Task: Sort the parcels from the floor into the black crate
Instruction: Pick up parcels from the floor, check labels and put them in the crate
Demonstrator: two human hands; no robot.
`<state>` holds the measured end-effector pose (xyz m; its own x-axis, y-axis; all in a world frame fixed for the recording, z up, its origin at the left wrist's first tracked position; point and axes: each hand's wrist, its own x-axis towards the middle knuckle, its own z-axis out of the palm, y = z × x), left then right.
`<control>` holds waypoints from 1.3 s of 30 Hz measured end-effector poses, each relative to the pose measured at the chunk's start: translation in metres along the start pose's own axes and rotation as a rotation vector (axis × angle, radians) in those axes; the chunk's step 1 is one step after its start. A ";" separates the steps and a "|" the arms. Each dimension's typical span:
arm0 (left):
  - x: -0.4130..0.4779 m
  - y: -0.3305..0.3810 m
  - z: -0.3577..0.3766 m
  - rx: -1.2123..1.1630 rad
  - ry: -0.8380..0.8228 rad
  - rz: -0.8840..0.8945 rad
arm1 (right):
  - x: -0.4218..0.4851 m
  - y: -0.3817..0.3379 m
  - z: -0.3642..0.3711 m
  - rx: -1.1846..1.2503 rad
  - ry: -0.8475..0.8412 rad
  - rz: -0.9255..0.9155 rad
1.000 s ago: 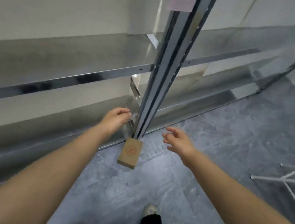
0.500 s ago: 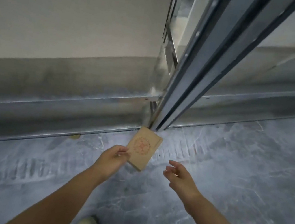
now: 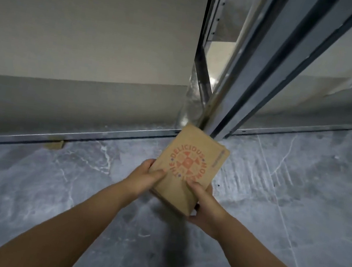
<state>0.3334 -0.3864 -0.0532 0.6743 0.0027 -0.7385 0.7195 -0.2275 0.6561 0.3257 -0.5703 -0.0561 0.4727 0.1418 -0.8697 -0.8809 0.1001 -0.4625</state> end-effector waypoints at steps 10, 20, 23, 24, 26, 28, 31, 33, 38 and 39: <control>-0.189 0.119 -0.041 -0.189 0.229 0.010 | -0.208 -0.076 0.009 0.252 -0.205 0.098; -0.434 0.359 -0.118 -0.124 -0.492 0.022 | -0.497 -0.246 0.060 0.173 -0.317 -0.054; -0.499 0.439 -0.142 -0.176 -0.412 0.128 | -0.562 -0.306 0.084 0.153 -0.348 -0.203; -0.518 0.462 -0.151 -0.229 -0.374 0.160 | -0.582 -0.326 0.092 0.156 -0.358 -0.261; -0.563 0.500 -0.169 -0.326 -0.284 0.193 | -0.629 -0.359 0.109 0.163 -0.395 -0.337; -0.588 0.523 -0.180 -0.365 -0.236 0.233 | -0.655 -0.382 0.121 0.130 -0.443 -0.375; -0.633 0.561 -0.193 -0.361 -0.284 0.340 | -0.696 -0.414 0.142 0.079 -0.518 -0.437; -0.657 0.586 -0.200 -0.380 -0.313 0.435 | -0.720 -0.434 0.158 0.047 -0.568 -0.505; -0.701 0.622 -0.214 -0.428 -0.238 0.611 | -0.767 -0.476 0.198 -0.043 -0.549 -0.657; -0.707 0.625 -0.218 -0.431 -0.226 0.645 | -0.775 -0.480 0.205 -0.088 -0.507 -0.692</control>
<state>0.3429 -0.3186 0.9130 0.9620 -0.2081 -0.1770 0.2318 0.2789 0.9319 0.3869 -0.5261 0.8749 0.8378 0.5017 -0.2153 -0.3800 0.2528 -0.8898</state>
